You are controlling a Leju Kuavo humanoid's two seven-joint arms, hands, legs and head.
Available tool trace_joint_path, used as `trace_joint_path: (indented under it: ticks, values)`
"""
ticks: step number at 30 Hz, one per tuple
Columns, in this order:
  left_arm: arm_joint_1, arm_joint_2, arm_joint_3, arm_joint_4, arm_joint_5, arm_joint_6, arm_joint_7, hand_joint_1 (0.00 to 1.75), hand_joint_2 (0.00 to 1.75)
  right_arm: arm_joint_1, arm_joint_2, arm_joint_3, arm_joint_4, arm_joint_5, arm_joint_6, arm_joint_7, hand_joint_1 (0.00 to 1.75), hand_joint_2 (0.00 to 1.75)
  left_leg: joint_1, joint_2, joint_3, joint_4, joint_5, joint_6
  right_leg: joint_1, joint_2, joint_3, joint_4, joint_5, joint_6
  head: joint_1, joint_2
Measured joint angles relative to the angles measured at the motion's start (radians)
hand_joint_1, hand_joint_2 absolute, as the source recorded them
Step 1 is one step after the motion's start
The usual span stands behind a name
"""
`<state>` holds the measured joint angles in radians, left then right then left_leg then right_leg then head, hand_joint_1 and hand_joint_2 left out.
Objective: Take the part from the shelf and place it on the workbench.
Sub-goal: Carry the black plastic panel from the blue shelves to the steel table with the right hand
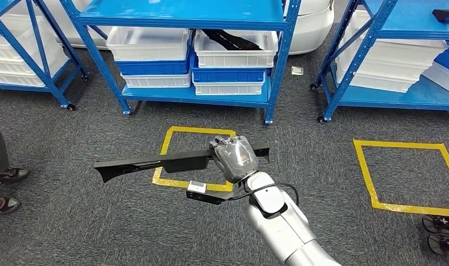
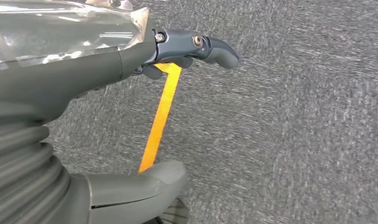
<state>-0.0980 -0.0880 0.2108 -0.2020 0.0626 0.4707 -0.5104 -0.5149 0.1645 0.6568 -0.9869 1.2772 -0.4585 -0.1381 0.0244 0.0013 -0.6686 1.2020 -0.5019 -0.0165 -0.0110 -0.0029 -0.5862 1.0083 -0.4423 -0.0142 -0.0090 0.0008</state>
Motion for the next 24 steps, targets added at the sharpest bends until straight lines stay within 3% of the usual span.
trace_joint_path:
  ticks: [2, 3, 5, 7, 9, 11, 13, 14, 15, 17, 19, 20, 22, 24]
  values:
    - [-0.003, 0.000, 0.001, 0.000, 0.000, 0.000, 0.000, 0.00, 1.75, 0.000, 0.001, 0.000, 0.000, 0.000, 0.000, 0.000, 1.75, 1.75, -0.003, -0.002, 0.091, -0.128, 0.014, 0.011, 0.002, 0.000, -0.012, 0.007, 0.008, 0.008, 0.002, 0.000]
    - [-0.003, 0.000, 0.001, 0.000, 0.000, -0.001, 0.000, 0.00, 1.75, -0.001, 0.002, 0.000, 0.000, 0.000, 0.000, 0.000, 1.75, 1.75, -0.007, -0.004, 0.115, -0.165, 0.014, 0.017, 0.003, 0.000, -0.015, 0.008, 0.011, 0.013, 0.002, 0.000]
    - [-0.004, 0.000, 0.003, 0.000, -0.001, -0.001, -0.001, 0.00, 1.75, -0.001, 0.005, 0.000, 0.000, 0.000, 0.000, 0.001, 1.75, 1.75, -0.015, -0.005, 0.117, -0.179, 0.018, 0.029, 0.003, 0.000, -0.017, 0.006, 0.021, 0.027, 0.002, 0.000]
    - [-0.004, -0.001, 0.005, 0.000, -0.002, -0.001, -0.001, 0.00, 1.75, -0.001, 0.008, -0.001, 0.000, 0.002, 0.000, 0.003, 1.75, 1.75, -0.012, -0.001, 0.115, -0.197, 0.034, 0.044, 0.006, 0.000, -0.027, 0.012, 0.019, 0.038, -0.001, 0.000]
    - [-0.005, -0.002, 0.005, 0.000, -0.003, -0.002, -0.001, 0.00, 1.75, 0.000, 0.006, -0.002, 0.000, 0.004, 0.000, 0.007, 1.75, 1.75, -0.007, 0.003, 0.104, -0.212, 0.058, 0.058, 0.007, 0.001, -0.057, 0.073, -0.031, 0.036, 0.003, 0.000]
    - [-0.005, -0.002, 0.006, -0.001, -0.003, -0.007, -0.001, 0.00, 1.75, 0.004, 0.005, -0.002, 0.000, 0.007, 0.000, 0.011, 1.75, 1.75, -0.009, 0.004, 0.082, -0.214, 0.076, 0.062, 0.003, 0.002, -0.104, 0.203, -0.109, 0.033, 0.006, 0.000]
    - [-0.004, -0.003, 0.006, -0.001, -0.003, -0.012, -0.001, 0.00, 1.75, 0.011, 0.003, -0.003, 0.000, 0.010, 0.000, 0.015, 1.75, 1.75, -0.008, 0.005, 0.060, -0.213, 0.092, 0.059, -0.001, 0.002, -0.117, 0.286, -0.139, 0.044, 0.008, 0.000]
    - [-0.003, -0.003, 0.006, -0.001, -0.003, -0.012, -0.001, 0.00, 1.75, 0.014, 0.003, -0.003, 0.000, 0.012, 0.000, 0.017, 1.75, 1.75, -0.007, 0.006, 0.050, -0.212, 0.099, 0.056, -0.003, 0.002, -0.095, 0.272, -0.129, 0.054, 0.008, 0.000]
    - [-0.003, -0.003, 0.006, -0.001, -0.003, -0.013, -0.001, 0.00, 1.75, 0.015, 0.004, -0.003, 0.000, 0.015, 0.000, 0.019, 1.75, 1.75, -0.006, 0.006, 0.042, -0.211, 0.106, 0.051, -0.006, 0.001, -0.055, 0.220, -0.108, 0.064, 0.009, 0.000]
    - [-0.003, -0.003, 0.006, -0.001, -0.004, -0.015, 0.000, 0.00, 1.75, 0.016, 0.008, -0.003, -0.001, 0.021, 0.000, 0.023, 1.75, 1.75, -0.006, 0.006, 0.029, -0.206, 0.116, 0.040, -0.009, 0.002, 0.046, 0.069, -0.083, 0.073, 0.011, 0.000]
    - [-0.003, -0.002, 0.007, 0.000, -0.006, -0.017, 0.001, 0.00, 1.75, 0.015, 0.013, -0.004, -0.003, 0.023, 0.001, 0.027, 1.75, 1.75, -0.008, 0.006, 0.022, -0.203, 0.128, 0.027, -0.004, 0.006, 0.093, -0.012, -0.080, 0.064, 0.011, 0.000]
    - [-0.003, -0.002, 0.007, 0.000, -0.008, -0.017, 0.002, 0.00, 1.75, 0.014, 0.015, -0.005, -0.003, 0.024, 0.002, 0.029, 1.75, 1.75, -0.008, 0.006, 0.021, -0.204, 0.134, 0.021, 0.001, 0.008, 0.093, -0.015, -0.078, 0.058, 0.010, 0.000]
    - [-0.002, -0.001, 0.007, 0.000, -0.010, -0.016, 0.005, 0.00, 1.75, 0.013, 0.019, -0.007, -0.003, 0.025, 0.005, 0.032, 1.75, 1.75, -0.004, 0.005, 0.016, -0.199, 0.132, 0.010, -0.005, 0.007, 0.082, -0.015, -0.067, 0.040, 0.010, 0.000]
    - [0.000, 0.001, 0.007, 0.000, -0.010, -0.014, 0.007, 0.00, 1.75, 0.010, 0.024, -0.008, -0.004, 0.027, 0.009, 0.033, 1.75, 1.75, 0.001, 0.003, -0.010, -0.142, 0.072, 0.001, -0.013, 0.004, 0.071, -0.017, -0.050, 0.014, 0.006, 0.000]
